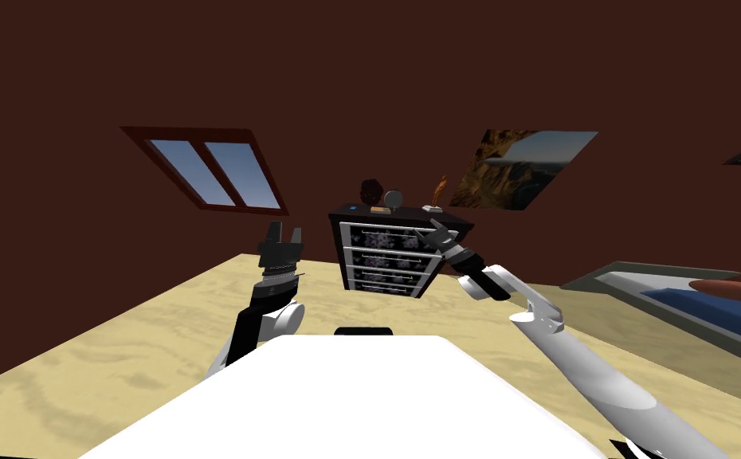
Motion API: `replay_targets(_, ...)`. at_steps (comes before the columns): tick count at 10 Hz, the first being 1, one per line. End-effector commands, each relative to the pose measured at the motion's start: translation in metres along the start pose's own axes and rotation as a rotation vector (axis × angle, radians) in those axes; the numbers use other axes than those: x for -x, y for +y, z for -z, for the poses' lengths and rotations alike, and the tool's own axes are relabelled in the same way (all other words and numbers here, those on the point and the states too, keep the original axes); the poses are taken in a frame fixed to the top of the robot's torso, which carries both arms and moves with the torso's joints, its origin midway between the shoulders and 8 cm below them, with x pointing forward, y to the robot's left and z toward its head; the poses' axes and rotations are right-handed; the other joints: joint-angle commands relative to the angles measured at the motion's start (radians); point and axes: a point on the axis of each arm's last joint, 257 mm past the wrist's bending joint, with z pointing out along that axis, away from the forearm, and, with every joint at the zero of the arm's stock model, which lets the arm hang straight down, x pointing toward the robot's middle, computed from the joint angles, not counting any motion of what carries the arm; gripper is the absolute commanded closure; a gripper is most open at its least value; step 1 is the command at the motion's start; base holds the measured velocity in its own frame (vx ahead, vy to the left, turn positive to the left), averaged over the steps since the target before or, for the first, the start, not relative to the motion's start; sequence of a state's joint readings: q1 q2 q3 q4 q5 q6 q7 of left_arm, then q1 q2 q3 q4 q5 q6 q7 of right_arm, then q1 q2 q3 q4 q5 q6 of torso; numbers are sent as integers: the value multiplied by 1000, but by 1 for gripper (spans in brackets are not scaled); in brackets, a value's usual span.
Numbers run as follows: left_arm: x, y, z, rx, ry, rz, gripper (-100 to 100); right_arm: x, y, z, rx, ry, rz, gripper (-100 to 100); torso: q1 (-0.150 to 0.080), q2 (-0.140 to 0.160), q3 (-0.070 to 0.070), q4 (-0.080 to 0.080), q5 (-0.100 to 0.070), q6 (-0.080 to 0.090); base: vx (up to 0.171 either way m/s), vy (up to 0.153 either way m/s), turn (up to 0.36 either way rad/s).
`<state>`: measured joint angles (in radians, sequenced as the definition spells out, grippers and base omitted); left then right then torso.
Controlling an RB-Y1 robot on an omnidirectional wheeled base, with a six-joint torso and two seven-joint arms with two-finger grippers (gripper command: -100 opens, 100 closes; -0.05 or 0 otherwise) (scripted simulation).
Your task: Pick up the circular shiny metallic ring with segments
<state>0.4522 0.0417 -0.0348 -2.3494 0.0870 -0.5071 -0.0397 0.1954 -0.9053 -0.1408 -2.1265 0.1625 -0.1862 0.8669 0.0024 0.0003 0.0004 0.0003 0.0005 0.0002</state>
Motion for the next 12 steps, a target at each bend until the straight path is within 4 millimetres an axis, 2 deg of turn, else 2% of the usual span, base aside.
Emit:
replay_targets(1,0,0,0,0,0,0,0,0,-1,-2,12,11,37,-100,0,0,0,0,0,0,-5,16,-17)
replay_targets(2,0,0,0,0,0,0,0,-11,-13,-5,14,46,137,-100,-1,0,0,0,0,0,-5,32,89)
replay_targets(3,0,0,0,0,0,0,0,-10,-13,-6,29,51,157,-100,-1,-1,0,0,0,0,-4,34,63)
replay_targets(4,0,0,0,0,0,0,0,-20,-26,-9,26,83,246,-100,0,-1,-1,0,0,0,-1,55,97)
replay_targets(6,0,0,0,0,0,0,0,-18,-26,-10,51,91,283,-100,0,-1,-1,0,0,0,8,27,19)
replay_targets(7,0,0,0,0,0,0,0,-27,-40,-12,56,123,383,-100,-1,-1,-1,0,0,0,7,33,95)
replay_targets(8,0,0,0,0,0,0,0,-25,-40,-13,74,128,407,-100,-1,-2,-1,0,0,0,11,31,72)
replay_targets(9,0,0,0,0,0,0,0,-35,-54,-14,76,158,496,-100,-1,-2,-1,0,0,0,30,49,114)
replay_targets(11,0,0,0,0,0,0,0,-32,-55,-16,98,164,531,-100,0,-3,-2,-1,0,0,22,24,21)
replay_targets(12,0,0,0,0,0,0,0,-40,-70,-17,108,195,628,-100,-1,-2,-1,-1,0,0,27,31,104)
